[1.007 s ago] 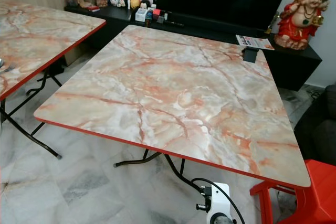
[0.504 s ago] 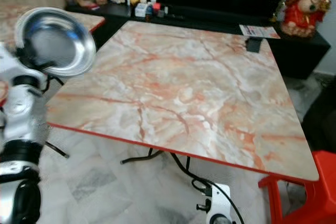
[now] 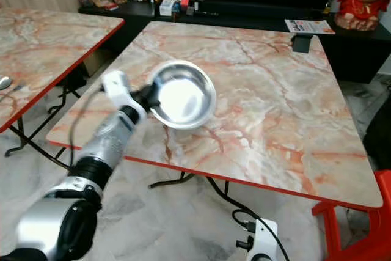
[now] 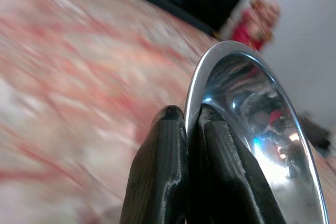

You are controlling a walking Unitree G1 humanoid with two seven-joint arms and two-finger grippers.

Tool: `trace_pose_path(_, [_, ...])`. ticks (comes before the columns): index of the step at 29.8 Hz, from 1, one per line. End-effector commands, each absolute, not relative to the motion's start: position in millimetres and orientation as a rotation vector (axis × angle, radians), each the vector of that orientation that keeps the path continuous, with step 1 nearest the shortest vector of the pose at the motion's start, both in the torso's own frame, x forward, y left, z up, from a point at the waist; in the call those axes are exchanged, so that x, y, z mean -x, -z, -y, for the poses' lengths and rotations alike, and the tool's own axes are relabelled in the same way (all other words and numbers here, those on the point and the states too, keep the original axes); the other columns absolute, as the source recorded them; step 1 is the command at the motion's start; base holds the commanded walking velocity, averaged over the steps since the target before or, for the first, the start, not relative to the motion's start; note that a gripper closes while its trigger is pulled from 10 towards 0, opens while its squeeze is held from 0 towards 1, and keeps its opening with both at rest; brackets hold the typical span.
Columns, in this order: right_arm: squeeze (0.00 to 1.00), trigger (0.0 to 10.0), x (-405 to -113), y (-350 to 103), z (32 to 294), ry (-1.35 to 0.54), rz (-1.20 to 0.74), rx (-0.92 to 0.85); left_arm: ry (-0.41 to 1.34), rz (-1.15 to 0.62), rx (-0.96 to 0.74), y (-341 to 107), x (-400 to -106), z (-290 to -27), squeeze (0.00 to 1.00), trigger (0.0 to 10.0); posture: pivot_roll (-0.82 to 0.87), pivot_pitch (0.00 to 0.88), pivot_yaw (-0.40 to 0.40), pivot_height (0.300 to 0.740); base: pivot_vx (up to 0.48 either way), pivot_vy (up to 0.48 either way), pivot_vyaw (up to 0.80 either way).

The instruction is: Setting the table

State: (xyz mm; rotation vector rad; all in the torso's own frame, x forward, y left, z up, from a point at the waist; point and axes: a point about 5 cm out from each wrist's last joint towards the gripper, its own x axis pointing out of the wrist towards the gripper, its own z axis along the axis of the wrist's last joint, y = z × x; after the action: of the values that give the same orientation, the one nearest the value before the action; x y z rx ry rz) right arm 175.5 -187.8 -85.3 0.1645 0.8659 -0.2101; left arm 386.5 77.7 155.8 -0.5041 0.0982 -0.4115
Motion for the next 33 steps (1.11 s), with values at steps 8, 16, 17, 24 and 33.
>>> trace_pose_path(8, [0.00,10.0,-173.6,85.6,190.4,0.229,-0.864,-0.170,0.519,-0.249,0.485,-145.9,-379.8,-51.4,0.00,10.0,-0.04,0.000,0.029,0.740,0.000,0.000,0.00])
trace_pose_path(16, [0.00,10.0,-171.9,86.5,189.5,0.230,-0.866,-0.173,0.468,-0.333,0.510,-136.9,-377.8,-43.4,0.00,10.0,-0.04,0.000,0.031,0.740,0.000,0.000,0.00])
trace_pose_path(17, [0.00,10.0,-171.7,86.5,189.5,0.230,-0.866,-0.173,0.456,-0.333,0.524,-136.9,-378.1,-43.2,0.00,10.0,-0.04,0.000,0.031,0.740,0.000,0.000,0.00])
trace_pose_path(24, [0.00,10.0,-168.1,87.8,190.6,0.235,-0.871,-0.172,0.377,-0.340,0.622,-136.5,-379.3,-38.9,0.00,10.0,-0.05,0.000,0.032,0.740,0.000,0.000,0.00])
trace_pose_path(33, [0.00,10.0,-159.3,90.9,192.2,0.247,-0.882,-0.172,0.376,-0.396,0.719,-129.7,-373.5,-24.9,0.00,10.0,-0.06,0.000,0.038,0.740,0.000,0.000,0.00])
